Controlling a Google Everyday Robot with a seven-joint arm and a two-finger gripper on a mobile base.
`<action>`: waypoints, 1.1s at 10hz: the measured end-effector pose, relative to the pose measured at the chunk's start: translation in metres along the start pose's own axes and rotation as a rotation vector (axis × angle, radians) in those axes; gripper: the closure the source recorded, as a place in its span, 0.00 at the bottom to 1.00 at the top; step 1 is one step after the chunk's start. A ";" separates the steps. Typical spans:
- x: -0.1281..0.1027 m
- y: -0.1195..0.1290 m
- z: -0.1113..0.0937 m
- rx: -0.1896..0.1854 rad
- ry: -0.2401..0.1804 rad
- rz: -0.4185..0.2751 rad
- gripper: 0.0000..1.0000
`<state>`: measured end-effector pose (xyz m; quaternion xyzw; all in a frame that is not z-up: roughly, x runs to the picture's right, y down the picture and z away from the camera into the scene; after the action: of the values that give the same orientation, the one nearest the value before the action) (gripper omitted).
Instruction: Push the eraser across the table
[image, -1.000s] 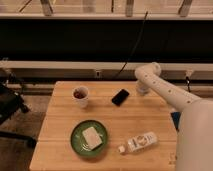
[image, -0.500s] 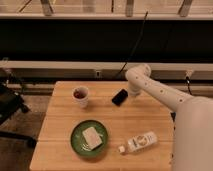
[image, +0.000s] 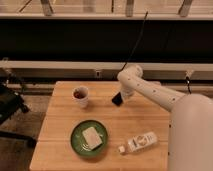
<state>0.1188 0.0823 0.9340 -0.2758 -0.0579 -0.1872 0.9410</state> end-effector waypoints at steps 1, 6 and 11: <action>-0.010 -0.004 0.002 0.000 0.002 -0.020 1.00; -0.043 -0.020 0.006 0.010 0.007 -0.094 1.00; -0.079 -0.038 0.010 0.035 0.019 -0.158 1.00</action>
<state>0.0315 0.0835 0.9445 -0.2521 -0.0740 -0.2623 0.9285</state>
